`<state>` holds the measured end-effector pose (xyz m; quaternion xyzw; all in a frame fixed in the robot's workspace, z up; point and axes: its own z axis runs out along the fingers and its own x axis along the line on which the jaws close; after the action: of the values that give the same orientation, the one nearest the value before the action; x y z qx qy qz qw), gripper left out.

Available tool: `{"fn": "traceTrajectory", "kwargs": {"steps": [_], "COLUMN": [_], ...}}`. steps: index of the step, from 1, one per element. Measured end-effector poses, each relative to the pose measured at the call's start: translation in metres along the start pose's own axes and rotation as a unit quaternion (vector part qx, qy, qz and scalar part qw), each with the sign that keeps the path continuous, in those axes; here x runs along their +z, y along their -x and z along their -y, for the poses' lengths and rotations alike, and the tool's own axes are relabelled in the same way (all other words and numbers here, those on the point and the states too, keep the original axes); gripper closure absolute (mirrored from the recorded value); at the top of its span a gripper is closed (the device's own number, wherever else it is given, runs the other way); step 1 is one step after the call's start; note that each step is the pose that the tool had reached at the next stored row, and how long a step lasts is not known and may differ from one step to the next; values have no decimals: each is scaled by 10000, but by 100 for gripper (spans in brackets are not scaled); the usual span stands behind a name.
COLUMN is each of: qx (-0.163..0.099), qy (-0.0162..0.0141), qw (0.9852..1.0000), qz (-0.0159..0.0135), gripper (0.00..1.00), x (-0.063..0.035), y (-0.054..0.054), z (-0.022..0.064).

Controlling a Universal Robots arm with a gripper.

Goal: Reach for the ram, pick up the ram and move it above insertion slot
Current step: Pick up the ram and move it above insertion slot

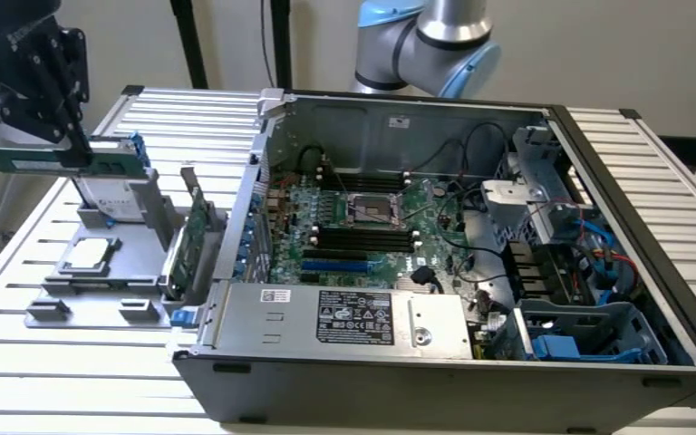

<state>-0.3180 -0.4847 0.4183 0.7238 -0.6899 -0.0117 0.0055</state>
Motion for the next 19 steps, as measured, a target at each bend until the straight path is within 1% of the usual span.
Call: {"fn": "traceTrajectory", "kwargs": {"steps": [9,14,19], "qx": [-2,-3,-4], "qy": [-5,-6,-8], "qw": [10000,9999,9999], "qz": [92,132,162], "gripper": [87,87,87], "x": [-40,-52,-56], "y": [27,45,67], "z": [234,382,560]}}
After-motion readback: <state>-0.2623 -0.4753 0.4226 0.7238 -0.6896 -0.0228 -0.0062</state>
